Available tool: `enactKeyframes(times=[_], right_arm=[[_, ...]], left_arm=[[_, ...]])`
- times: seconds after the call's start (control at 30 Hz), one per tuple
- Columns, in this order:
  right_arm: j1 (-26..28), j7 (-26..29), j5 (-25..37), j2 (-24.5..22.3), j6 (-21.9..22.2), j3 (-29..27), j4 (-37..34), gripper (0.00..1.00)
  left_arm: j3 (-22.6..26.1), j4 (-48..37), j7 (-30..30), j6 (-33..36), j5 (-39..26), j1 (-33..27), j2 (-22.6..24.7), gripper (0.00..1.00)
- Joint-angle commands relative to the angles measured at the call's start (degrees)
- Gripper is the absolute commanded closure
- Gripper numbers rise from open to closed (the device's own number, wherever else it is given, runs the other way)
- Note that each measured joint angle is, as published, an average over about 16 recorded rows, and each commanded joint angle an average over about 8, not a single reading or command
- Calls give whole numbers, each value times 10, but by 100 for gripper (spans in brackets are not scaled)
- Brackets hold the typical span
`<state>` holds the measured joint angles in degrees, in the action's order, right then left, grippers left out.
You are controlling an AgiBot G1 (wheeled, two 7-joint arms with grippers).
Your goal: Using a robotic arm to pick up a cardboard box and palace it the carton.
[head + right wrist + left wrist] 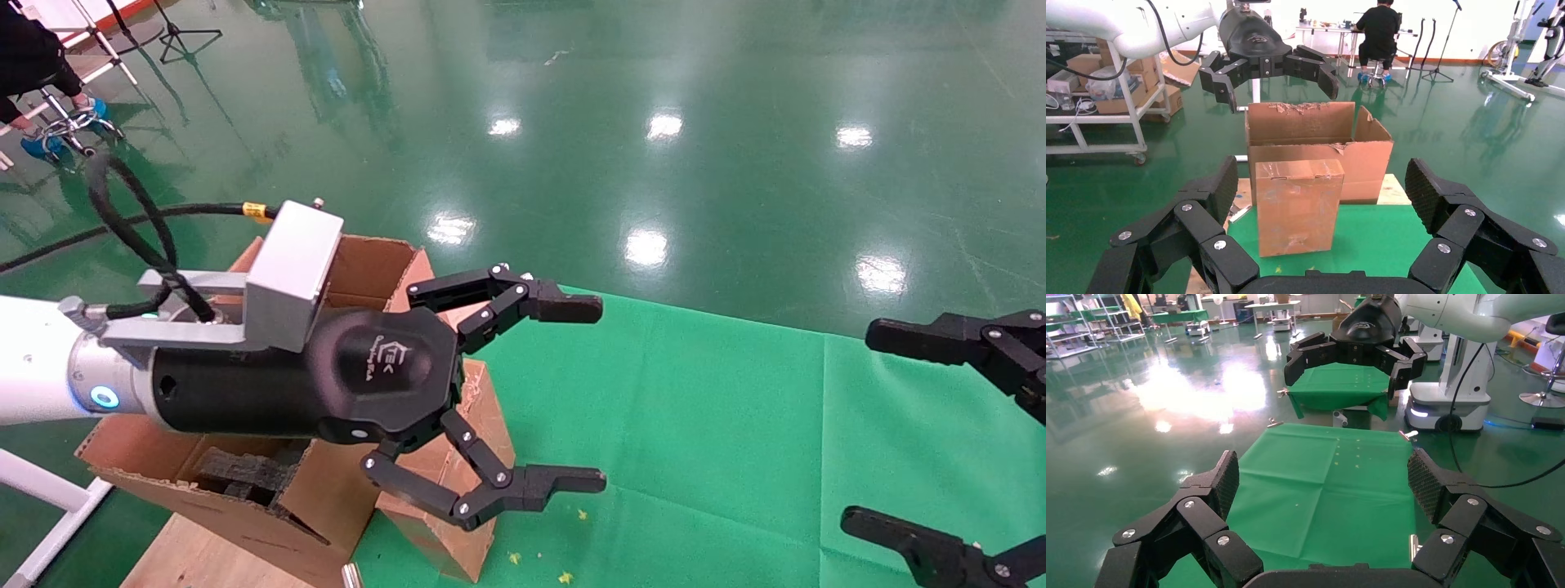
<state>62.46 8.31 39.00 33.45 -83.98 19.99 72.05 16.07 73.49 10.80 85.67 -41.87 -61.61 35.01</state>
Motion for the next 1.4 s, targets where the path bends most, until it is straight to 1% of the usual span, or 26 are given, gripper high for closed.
enactKeyframes(times=[0.03, 0.47, 0.5, 0.73, 0.77, 0.93, 1.1, 1.2, 1.4], right_arm=[[0, 0, 0, 0, 0, 0, 0, 0], [0, 0, 0, 0, 0, 0, 0, 0], [0, 0, 0, 0, 0, 0, 0, 9], [0, 0, 0, 0, 0, 0, 0, 97], [0, 0, 0, 0, 0, 0, 0, 100], [0, 0, 0, 0, 0, 0, 0, 100], [0, 0, 0, 0, 0, 0, 0, 100], [0, 0, 0, 0, 0, 0, 0, 100], [0, 0, 0, 0, 0, 0, 0, 100]], left_arm=[[0, 0, 0, 0, 0, 0, 0, 0], [0, 0, 0, 0, 0, 0, 0, 0], [0, 0, 0, 0, 0, 0, 0, 0], [0, 0, 0, 0, 0, 0, 0, 0], [0, 0, 0, 0, 0, 0, 0, 0], [1, 0, 2, 1, -4, -1, -3, 0], [17, 6, 34, 1, -43, -27, -19, 0], [36, 12, 77, -1, -86, -57, -32, 0], [82, 25, 218, -5, -178, -127, -50, 0]])
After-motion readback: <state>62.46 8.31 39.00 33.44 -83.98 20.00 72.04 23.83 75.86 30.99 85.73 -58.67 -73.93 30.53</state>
